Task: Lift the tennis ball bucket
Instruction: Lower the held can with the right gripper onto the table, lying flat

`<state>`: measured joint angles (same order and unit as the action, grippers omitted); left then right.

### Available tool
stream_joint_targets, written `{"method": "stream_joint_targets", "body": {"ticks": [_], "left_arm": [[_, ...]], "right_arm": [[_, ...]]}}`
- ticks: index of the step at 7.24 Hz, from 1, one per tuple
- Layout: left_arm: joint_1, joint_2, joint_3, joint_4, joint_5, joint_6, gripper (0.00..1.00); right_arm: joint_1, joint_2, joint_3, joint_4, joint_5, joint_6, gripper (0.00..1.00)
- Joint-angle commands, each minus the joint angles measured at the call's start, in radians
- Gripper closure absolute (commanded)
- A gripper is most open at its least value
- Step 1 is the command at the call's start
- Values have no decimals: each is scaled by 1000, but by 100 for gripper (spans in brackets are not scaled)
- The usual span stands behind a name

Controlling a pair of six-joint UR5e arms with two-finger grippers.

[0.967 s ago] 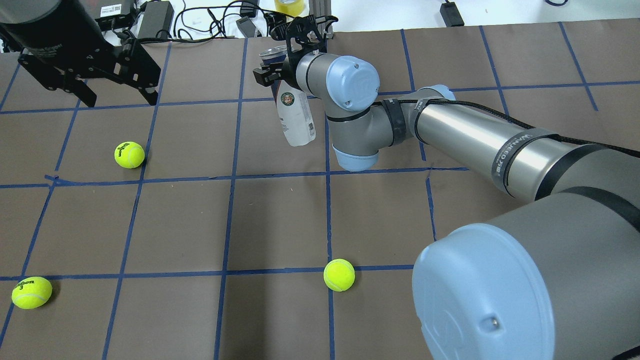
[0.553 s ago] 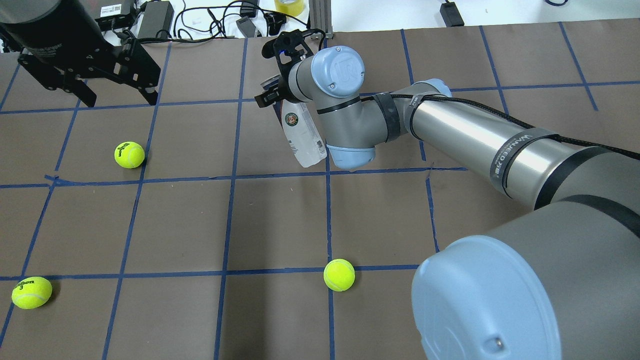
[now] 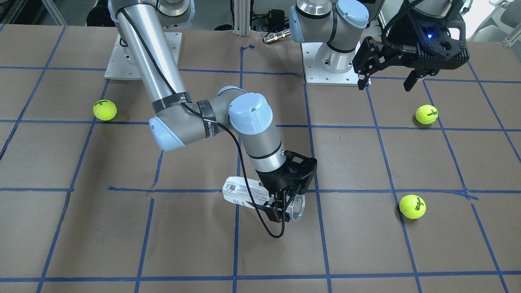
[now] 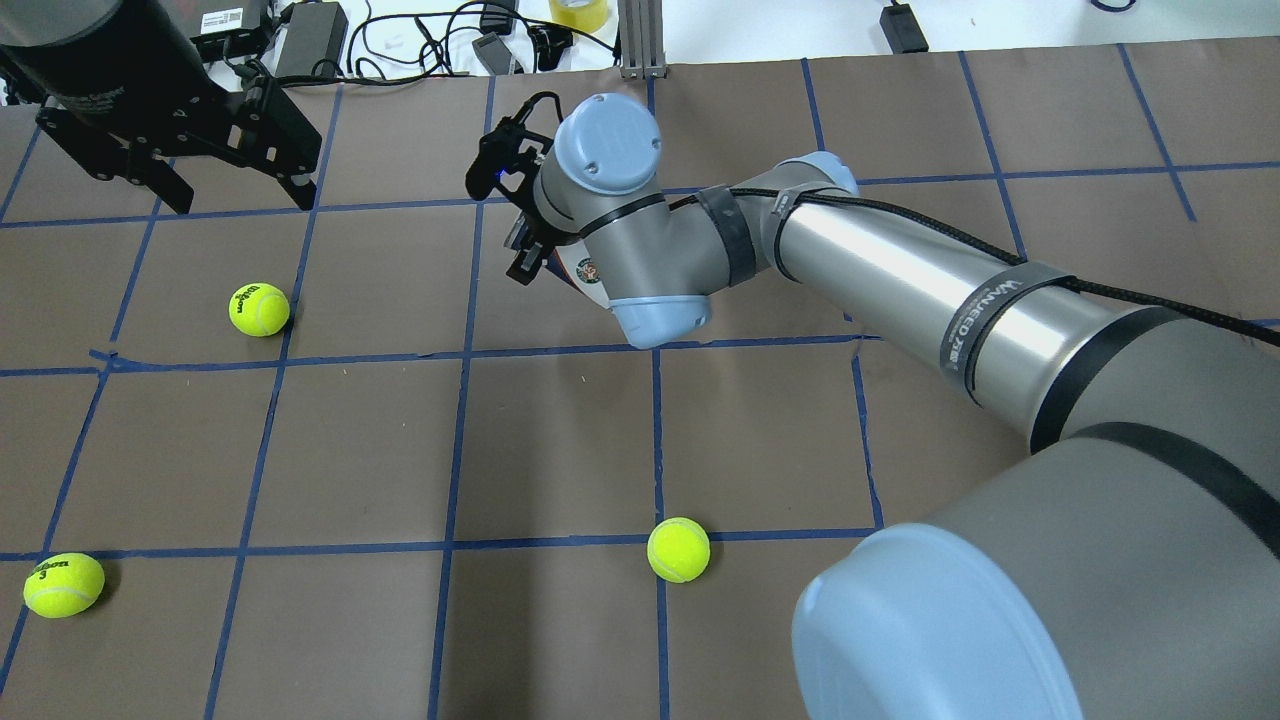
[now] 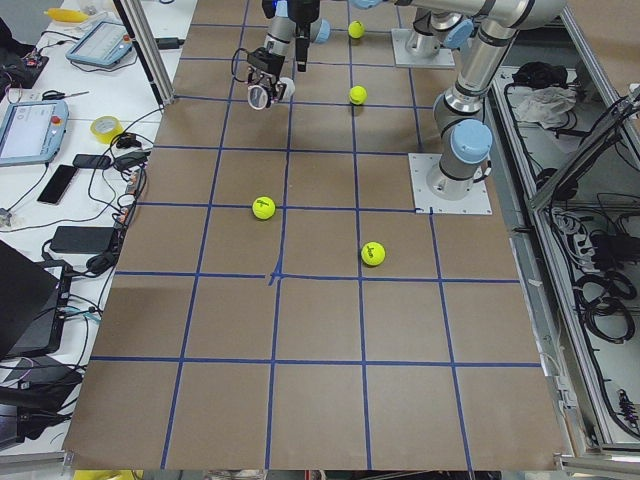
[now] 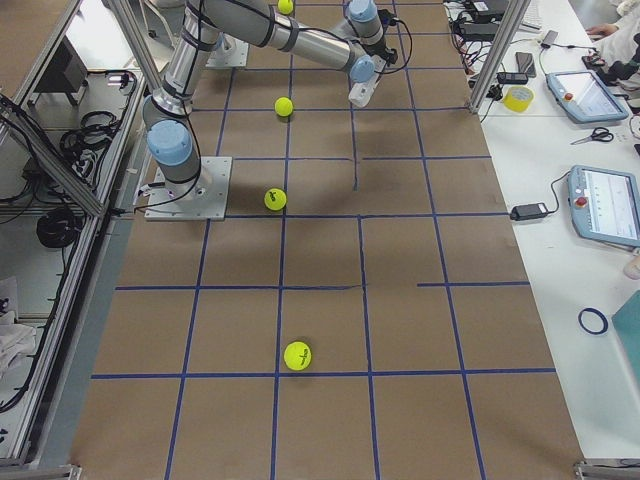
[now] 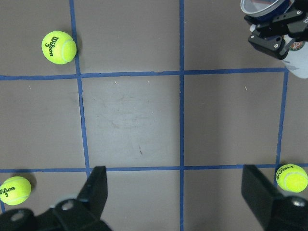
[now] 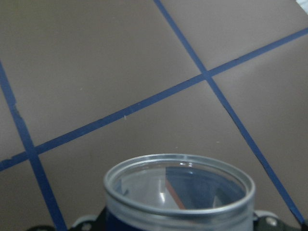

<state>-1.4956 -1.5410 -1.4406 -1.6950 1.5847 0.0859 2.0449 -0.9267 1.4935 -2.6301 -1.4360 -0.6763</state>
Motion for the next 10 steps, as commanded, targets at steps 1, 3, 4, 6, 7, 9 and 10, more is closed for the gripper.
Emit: {"method": "stream_joint_targets", "body": {"ticks": [1,3,4,6,7,9,10], "left_arm": [[0,-1,0,0,-2,0,0],[21,2,0,0,-6,2,0],[21,2,0,0,-8,2,0],[21,2,0,0,-9,0,0],[21,2,0,0,-8,2,0],[23,2,0,0,-8,2,0],[23,2,0,0,-8,0,0]], "right_arm": [[81,25,-7,-4,-87,-127,72],[75,37,-1,-24,-87,-370,72],[75,48,2,-27,-86,-418,72],[58,49,10,-45,-90,-461,63],[48,49,40,-44,-92,-425,62],[31,13,86,-41,-77,-381,24],[31,5,87,-35,-75,-372,22]]}}
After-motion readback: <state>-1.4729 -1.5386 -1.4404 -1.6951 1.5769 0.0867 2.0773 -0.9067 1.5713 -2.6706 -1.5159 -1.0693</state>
